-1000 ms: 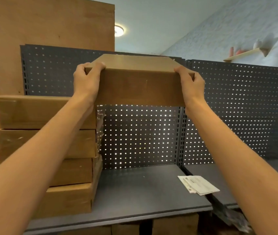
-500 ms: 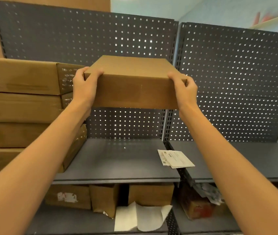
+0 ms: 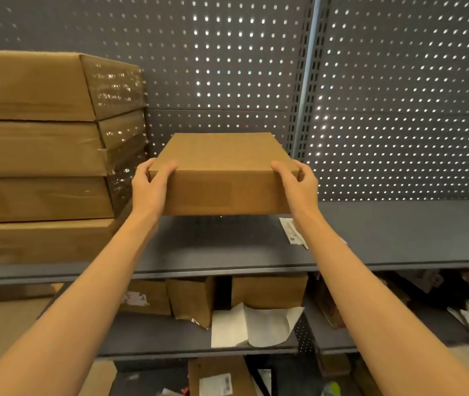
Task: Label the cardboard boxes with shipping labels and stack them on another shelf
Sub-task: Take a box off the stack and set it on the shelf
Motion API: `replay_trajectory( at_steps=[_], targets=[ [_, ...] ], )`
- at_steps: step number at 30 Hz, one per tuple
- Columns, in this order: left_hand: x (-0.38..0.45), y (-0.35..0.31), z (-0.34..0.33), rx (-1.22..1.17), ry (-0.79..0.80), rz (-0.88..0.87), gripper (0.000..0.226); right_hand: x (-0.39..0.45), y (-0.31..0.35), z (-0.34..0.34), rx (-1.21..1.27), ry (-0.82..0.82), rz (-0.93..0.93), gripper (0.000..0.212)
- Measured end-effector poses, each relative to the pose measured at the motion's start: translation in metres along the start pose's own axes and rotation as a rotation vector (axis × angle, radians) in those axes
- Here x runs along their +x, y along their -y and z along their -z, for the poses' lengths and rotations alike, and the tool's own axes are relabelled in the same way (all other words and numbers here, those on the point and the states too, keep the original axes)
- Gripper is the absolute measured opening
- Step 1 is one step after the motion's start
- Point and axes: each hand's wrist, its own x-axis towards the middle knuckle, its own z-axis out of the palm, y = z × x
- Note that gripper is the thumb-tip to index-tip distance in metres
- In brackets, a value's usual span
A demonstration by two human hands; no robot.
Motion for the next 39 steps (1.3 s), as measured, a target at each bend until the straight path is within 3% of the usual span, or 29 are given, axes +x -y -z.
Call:
replay_trajectory(
  at_steps=[13, 32, 35, 39],
  targets=[
    [-0.011, 0.078, -0.001, 0.037, 0.057, 0.167, 0.053, -0.01, -0.075, -0.002, -0.034, -0.005, -0.11, 0.057],
    [0.0, 0.092, -0.002, 0.097, 0.084, 0.155, 0.05, 0.0, -0.097, -0.003, -0.061, 0.026, -0.116, 0.05],
    [0.007, 0.089, 0.003, 0.256, 0.117, 0.073, 0.051, -0.001, -0.094, 0.0, -0.103, 0.053, -0.106, 0.054],
    [0.012, 0.078, 0.004, 0.6, 0.101, -0.232, 0.046, 0.002, -0.085, 0.011, -0.168, -0.013, -0.028, 0.057]
  ],
)
